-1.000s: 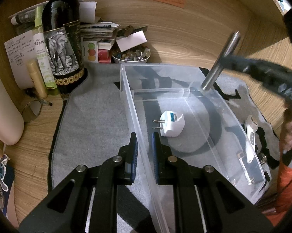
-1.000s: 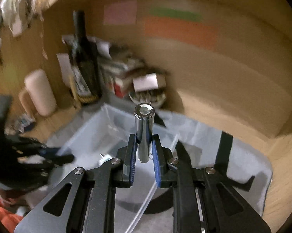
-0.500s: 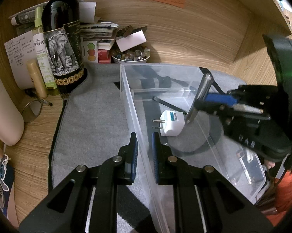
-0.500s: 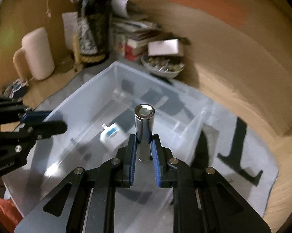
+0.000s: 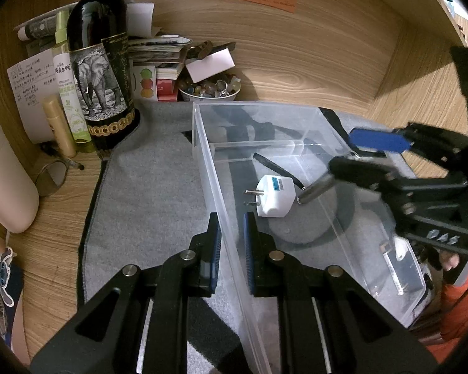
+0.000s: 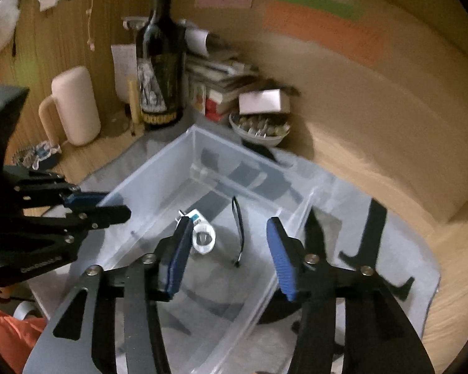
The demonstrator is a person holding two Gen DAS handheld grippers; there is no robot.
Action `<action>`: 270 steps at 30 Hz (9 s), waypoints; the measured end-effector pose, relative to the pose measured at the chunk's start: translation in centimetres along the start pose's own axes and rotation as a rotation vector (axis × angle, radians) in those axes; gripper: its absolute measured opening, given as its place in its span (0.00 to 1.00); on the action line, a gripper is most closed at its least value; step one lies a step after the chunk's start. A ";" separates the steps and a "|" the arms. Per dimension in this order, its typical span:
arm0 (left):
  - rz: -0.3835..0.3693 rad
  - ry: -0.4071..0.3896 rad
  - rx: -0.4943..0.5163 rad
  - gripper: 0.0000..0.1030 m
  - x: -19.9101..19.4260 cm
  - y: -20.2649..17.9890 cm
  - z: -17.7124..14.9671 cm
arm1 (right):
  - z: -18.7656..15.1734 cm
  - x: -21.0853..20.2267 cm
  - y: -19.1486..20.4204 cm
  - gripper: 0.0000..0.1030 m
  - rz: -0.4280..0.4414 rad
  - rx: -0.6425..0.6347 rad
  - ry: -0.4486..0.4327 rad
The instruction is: Organize rigid objects
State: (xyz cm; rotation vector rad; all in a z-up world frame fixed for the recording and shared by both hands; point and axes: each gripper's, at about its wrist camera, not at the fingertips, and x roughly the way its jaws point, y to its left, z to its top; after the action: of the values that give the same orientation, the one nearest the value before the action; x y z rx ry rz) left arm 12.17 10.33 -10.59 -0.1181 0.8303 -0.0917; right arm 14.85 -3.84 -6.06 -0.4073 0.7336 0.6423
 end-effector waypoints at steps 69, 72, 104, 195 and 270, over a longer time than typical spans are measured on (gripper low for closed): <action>0.002 0.001 -0.009 0.12 0.2 -0.1 -0.1 | -3.3 -0.1 -7.9 0.20 -0.114 0.231 0.044; 0.007 -0.001 -0.008 0.12 0.2 -0.1 -0.1 | -1.6 -0.5 -7.6 0.05 -0.097 0.212 0.003; -0.001 -0.009 -0.001 0.12 -0.1 0.1 -0.1 | -5.6 8.7 -12.1 0.28 -0.106 0.288 0.309; 0.001 -0.020 0.002 0.12 0.2 -0.1 -0.1 | -7.0 -5.6 -10.4 0.62 -0.366 0.379 0.002; -0.017 -0.034 0.005 0.13 0.0 0.1 -0.3 | -0.2 1.4 -1.5 0.32 0.041 0.244 0.000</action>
State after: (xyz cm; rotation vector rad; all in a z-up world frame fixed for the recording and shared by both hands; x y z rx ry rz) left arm 11.95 10.44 -10.87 -0.1216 0.7957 -0.1071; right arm 16.57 -4.47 -6.99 -0.1682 0.8117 0.5825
